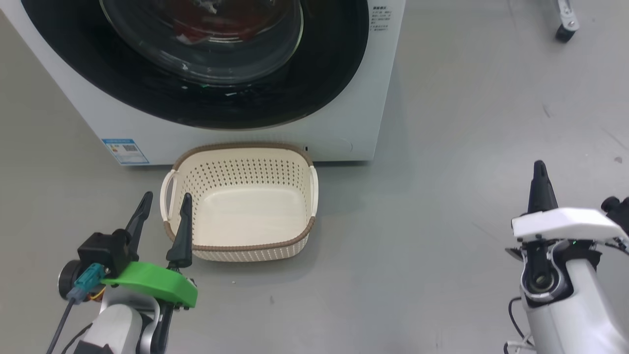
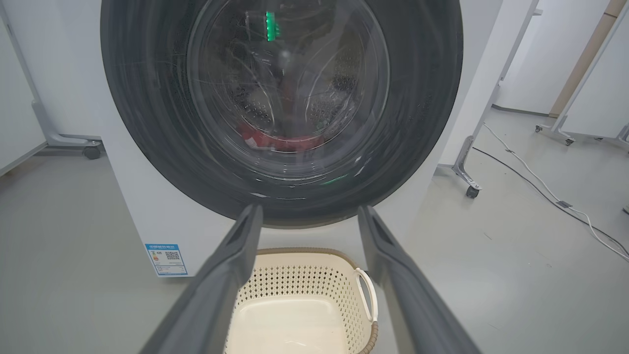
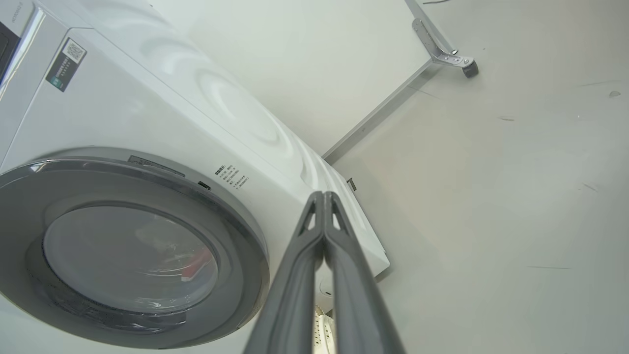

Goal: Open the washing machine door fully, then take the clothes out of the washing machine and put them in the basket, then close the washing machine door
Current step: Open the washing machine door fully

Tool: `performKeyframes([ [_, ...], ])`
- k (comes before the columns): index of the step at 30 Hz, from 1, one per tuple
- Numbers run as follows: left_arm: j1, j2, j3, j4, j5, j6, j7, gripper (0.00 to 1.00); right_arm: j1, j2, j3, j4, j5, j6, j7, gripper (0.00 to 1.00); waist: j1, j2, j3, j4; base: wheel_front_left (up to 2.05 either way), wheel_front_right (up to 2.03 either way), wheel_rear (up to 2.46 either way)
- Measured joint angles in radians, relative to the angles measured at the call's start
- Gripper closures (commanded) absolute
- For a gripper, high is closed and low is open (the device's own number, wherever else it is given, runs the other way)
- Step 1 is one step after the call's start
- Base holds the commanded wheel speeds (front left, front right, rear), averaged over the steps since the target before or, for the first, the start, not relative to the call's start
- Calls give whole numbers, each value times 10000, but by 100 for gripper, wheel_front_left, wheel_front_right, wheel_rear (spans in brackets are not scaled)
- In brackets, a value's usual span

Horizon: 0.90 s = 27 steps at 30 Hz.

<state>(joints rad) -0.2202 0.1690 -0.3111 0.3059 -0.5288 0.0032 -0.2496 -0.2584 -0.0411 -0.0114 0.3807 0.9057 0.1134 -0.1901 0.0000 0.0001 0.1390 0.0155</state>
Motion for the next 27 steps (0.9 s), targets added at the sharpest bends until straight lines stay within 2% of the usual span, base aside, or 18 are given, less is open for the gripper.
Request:
performKeyframes([
  [8, -492, -109, -59, -405, 56, -86, -23, 0, -1378, -29, -245, 226, 2748, 0, 1250, 100, 0, 0, 761, 226, 0, 0, 0],
  [13, -876, -130, -56, -617, 119, -96, -25, 0, -2555, -54, -525, 190, 3808, 0, 1824, 100, 0, 0, 1310, 390, 0, 0, 0],
  [17, -1181, -134, -67, -767, 209, -104, -25, 0, -3504, -92, -775, 165, 4543, 0, 2314, 100, 1, 0, 1781, 524, 0, 0, 0],
  [22, -1601, -138, -132, -941, 276, -299, -25, 0, -4747, -138, -857, 134, 4876, -31, 2895, 100, 0, 0, 2407, 692, 0, 0, 0],
  [27, -2097, -286, -268, -1049, 291, -439, -25, 0, -6214, -364, -890, 180, 5131, -405, 3507, 100, 1, 0, 3160, 909, 0, 0, 0],
])
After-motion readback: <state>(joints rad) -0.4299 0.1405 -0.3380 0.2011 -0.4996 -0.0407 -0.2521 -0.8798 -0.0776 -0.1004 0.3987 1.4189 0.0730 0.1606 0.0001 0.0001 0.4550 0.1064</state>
